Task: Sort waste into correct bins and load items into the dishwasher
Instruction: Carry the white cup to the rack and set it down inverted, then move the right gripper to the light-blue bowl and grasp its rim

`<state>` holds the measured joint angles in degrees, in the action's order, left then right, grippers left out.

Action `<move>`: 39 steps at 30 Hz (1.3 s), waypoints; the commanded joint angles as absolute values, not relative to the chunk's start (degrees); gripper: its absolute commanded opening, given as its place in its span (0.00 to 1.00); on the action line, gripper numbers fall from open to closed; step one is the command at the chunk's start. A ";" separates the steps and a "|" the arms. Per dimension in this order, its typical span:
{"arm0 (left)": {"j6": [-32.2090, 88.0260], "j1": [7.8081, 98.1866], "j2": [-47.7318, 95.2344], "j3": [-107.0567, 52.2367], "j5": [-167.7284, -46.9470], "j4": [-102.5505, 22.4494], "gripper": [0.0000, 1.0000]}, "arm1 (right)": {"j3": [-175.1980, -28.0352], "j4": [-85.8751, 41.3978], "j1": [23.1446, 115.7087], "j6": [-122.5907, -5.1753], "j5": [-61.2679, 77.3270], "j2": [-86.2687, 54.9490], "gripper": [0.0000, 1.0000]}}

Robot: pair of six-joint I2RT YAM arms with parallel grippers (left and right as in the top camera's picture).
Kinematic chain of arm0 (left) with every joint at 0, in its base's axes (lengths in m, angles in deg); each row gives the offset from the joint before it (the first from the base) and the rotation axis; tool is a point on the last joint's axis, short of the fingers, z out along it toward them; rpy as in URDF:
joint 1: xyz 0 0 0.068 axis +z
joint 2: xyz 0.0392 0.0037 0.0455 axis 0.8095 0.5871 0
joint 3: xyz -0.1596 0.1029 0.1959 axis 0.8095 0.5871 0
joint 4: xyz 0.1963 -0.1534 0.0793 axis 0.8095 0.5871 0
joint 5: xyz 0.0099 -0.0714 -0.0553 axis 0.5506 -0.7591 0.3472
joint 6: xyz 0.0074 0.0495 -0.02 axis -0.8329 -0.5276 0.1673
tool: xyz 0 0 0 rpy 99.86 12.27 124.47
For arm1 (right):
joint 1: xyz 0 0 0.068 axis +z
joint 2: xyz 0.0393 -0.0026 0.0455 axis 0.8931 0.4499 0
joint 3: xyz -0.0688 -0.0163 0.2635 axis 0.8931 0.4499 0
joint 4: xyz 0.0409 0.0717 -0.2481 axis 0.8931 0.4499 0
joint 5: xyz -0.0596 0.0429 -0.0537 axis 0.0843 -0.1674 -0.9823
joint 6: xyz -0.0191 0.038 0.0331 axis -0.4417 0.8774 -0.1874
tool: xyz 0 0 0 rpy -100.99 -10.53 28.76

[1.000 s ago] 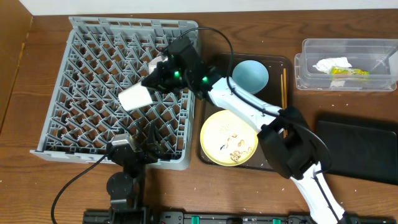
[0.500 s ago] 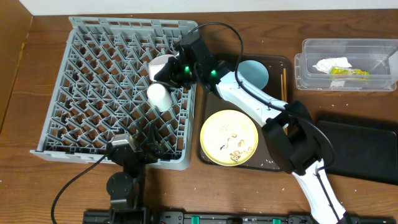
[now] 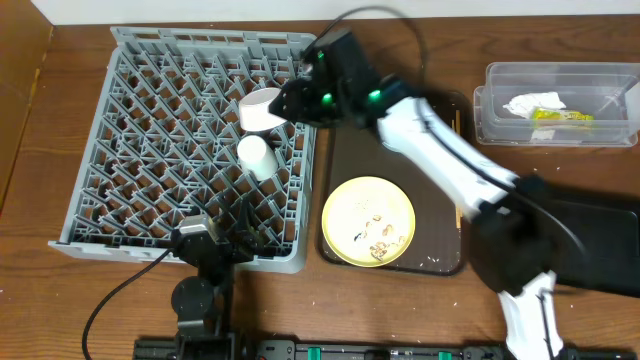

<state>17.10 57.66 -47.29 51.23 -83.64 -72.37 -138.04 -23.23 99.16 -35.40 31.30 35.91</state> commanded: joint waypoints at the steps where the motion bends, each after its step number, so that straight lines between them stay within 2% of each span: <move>1: 16.34 57.45 -47.67 52.24 -84.19 -70.46 0.95 | -138.33 -14.38 96.63 -44.67 14.40 28.24 0.62; 4: 16.34 57.45 -47.67 52.24 -84.19 -70.46 0.95 | -138.33 -6.91 94.94 -44.67 4.43 27.21 0.64; 7: 16.34 57.45 -47.67 52.24 -84.19 -70.46 0.95 | -138.11 -3.32 93.96 -45.37 1.05 28.33 0.63; 13: 16.34 57.45 -47.67 52.24 -84.17 -70.46 0.95 | -137.76 -3.74 94.66 -48.32 0.02 35.32 0.64; 18: 16.34 57.45 -47.67 52.24 -84.17 -70.46 0.95 | -137.76 -3.89 94.77 -48.89 -6.93 41.27 0.64; 22: 16.34 57.45 -47.67 52.24 -84.19 -70.46 0.95 | -137.76 -4.72 94.44 -53.92 -6.10 44.17 0.63; 26: 16.34 57.45 -47.67 52.24 -84.19 -70.46 0.95 | -137.76 -4.41 94.46 -53.87 -6.19 45.86 0.54; 28: 16.34 57.45 -47.67 52.24 -84.19 -70.46 0.95 | -137.76 -4.57 94.46 -53.87 -6.19 46.49 0.38; 29: 16.34 57.45 -47.67 52.24 -84.19 -70.49 0.95 | -137.76 -4.63 94.46 -53.87 -6.19 46.69 0.33; 33: 16.34 57.45 -47.67 52.24 -84.17 -70.46 0.95 | -137.74 -4.44 94.46 -53.87 -6.65 47.93 0.31; 36: 16.34 57.45 -47.67 52.24 -84.17 -70.46 0.95 | -137.67 -3.76 94.46 -53.85 -6.63 48.70 0.17; 39: 16.34 57.45 -47.67 52.24 -84.19 -70.46 0.95 | -137.67 -3.82 94.46 -53.89 -6.60 48.68 0.15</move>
<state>17.10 57.69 -47.32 51.23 -83.62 -72.37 -137.82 -3.65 94.57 -53.46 -5.69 47.63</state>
